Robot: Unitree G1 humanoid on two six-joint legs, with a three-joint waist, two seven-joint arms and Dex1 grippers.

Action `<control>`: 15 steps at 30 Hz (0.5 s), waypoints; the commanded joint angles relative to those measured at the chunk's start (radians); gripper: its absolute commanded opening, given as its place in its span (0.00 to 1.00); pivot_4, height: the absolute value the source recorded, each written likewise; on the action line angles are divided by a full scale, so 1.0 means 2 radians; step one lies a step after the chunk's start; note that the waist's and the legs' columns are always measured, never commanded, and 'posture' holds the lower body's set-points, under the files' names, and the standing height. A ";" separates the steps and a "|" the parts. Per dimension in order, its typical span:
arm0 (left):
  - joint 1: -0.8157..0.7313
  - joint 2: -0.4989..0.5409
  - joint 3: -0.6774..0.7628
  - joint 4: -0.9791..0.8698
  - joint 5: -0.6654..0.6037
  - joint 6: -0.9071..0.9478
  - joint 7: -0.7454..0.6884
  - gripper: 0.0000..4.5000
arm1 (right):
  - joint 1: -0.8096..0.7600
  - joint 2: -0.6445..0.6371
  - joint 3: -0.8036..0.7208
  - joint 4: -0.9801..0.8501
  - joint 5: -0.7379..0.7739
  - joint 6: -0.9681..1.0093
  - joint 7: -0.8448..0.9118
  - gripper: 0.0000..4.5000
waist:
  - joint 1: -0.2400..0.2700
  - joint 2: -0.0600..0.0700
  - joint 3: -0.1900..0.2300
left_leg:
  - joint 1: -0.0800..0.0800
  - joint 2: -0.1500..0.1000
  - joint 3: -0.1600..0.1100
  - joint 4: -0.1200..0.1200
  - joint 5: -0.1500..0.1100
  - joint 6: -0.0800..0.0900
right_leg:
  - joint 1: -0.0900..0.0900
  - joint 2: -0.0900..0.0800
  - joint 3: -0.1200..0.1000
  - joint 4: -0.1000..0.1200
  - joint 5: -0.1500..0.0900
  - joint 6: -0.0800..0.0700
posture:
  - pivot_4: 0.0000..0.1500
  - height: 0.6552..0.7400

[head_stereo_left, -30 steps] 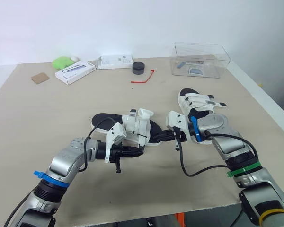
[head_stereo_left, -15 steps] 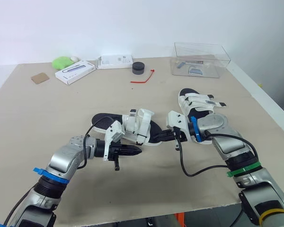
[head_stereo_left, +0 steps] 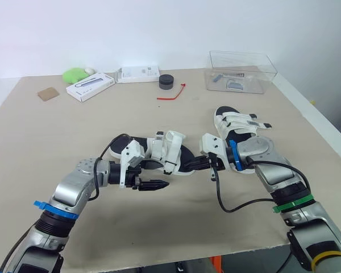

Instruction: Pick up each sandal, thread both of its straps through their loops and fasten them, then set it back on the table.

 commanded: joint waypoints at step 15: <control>-0.020 -0.031 -0.017 0.021 0.021 0.006 0.026 0.33 | -0.003 -0.008 -0.007 -0.007 -0.001 0.000 0.002 0.00 | 0.000 0.000 0.000 | 0.000 0.000 0.000 0.000 0.000 0.000 | 0.000 0.000 0.000 0.000 0.000 0.000 | 1.00 1.00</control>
